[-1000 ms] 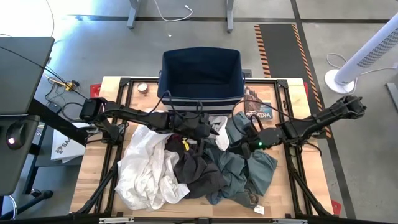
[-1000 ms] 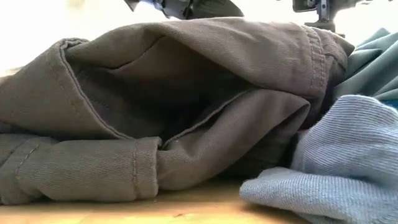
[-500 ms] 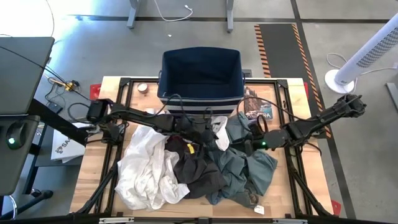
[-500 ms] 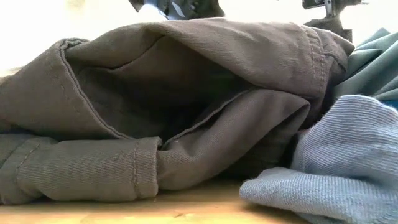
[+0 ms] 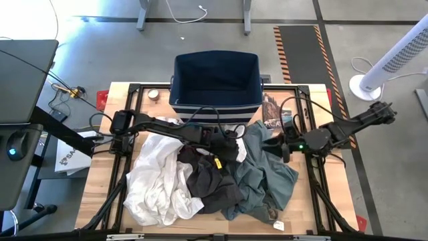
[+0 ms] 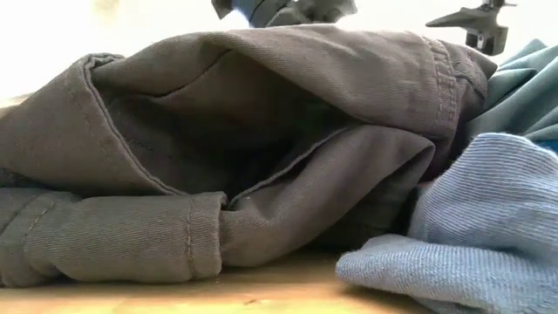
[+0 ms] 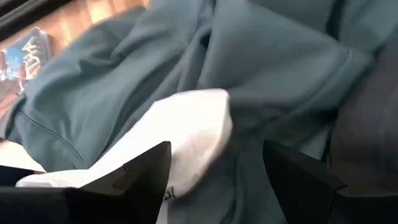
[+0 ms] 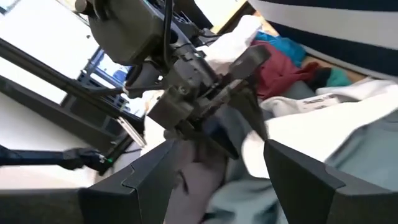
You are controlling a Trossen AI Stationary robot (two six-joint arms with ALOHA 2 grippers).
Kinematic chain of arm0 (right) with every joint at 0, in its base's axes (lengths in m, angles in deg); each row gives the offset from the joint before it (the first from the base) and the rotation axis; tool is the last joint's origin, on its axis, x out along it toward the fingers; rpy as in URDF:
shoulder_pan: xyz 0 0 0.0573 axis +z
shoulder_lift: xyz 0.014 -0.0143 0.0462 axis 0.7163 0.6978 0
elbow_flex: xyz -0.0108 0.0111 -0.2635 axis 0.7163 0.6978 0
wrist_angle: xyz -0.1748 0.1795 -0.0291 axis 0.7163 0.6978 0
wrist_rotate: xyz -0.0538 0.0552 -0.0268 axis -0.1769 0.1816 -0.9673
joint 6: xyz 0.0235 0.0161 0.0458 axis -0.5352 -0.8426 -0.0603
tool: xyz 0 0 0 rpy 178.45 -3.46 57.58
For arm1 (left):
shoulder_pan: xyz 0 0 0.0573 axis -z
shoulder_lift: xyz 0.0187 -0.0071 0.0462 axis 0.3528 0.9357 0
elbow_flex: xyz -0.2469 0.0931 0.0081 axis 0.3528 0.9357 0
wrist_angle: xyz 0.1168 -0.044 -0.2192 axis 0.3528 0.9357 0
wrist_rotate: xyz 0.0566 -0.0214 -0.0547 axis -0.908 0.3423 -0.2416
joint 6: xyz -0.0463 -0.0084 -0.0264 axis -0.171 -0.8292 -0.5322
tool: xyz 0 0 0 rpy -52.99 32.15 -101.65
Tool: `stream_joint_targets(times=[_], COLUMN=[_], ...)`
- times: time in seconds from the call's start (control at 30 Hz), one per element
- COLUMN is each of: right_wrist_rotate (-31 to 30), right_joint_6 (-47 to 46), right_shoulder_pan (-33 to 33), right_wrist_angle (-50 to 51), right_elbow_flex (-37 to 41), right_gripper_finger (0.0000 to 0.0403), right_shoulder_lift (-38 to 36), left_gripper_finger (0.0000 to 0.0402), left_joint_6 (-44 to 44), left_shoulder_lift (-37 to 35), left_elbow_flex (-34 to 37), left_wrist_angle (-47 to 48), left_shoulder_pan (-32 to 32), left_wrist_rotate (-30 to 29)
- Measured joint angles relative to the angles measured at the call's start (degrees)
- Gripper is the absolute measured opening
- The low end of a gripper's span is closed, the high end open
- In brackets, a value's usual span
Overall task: Sort clothes
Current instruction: Put the white sock into the blue laundry bin
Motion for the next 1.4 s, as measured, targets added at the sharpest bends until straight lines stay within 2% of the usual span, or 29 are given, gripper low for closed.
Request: stream_joint_targets(times=[0.13, 0.37, 0.6, 0.83, 1.13, 1.4], right_wrist_rotate=[-1.0, -2.6, -4.9, -5.2, -6.4, -6.7], right_joint_6=[0.9, 3.7, 3.9, 3.8, 3.7, 3.7], right_shoulder_pan=[0.0, 0.0, 0.0, 0.0, 0.0, 0.0], right_wrist_angle=[2.1, 3.6, 6.4, 7.5, 9.0, 9.5], right_elbow_flex=[0.0, 0.0, 0.0, 0.0, 0.0, 0.0], right_gripper_finger=[0.0240, 0.0240, 0.0240, 0.0240, 0.0240, 0.0240], right_shoulder_lift=[-0.8, -0.9, -0.9, -0.9, -0.8, -0.8], left_gripper_finger=[0.0252, 0.0252, 0.0238, 0.0172, 0.0018, 0.0006], left_joint_6=[0.8, 0.3, -0.2, -1.4, -2.4, -3.5], left_shoulder_lift=[0.8, 1.7, 1.7, 1.7, 1.5, 1.3], left_elbow_flex=[0.0, 0.0, 0.0, 0.0, -1.6, -11.0], left_wrist_angle=[0.1, -0.2, -2.9, -3.0, -0.7, 7.6], left_shoulder_pan=[0.1, 0.4, 1.2, 1.3, 2.0, 1.8], left_wrist_rotate=[-3.4, -3.8, -7.5, -7.5, -7.7, -12.0])
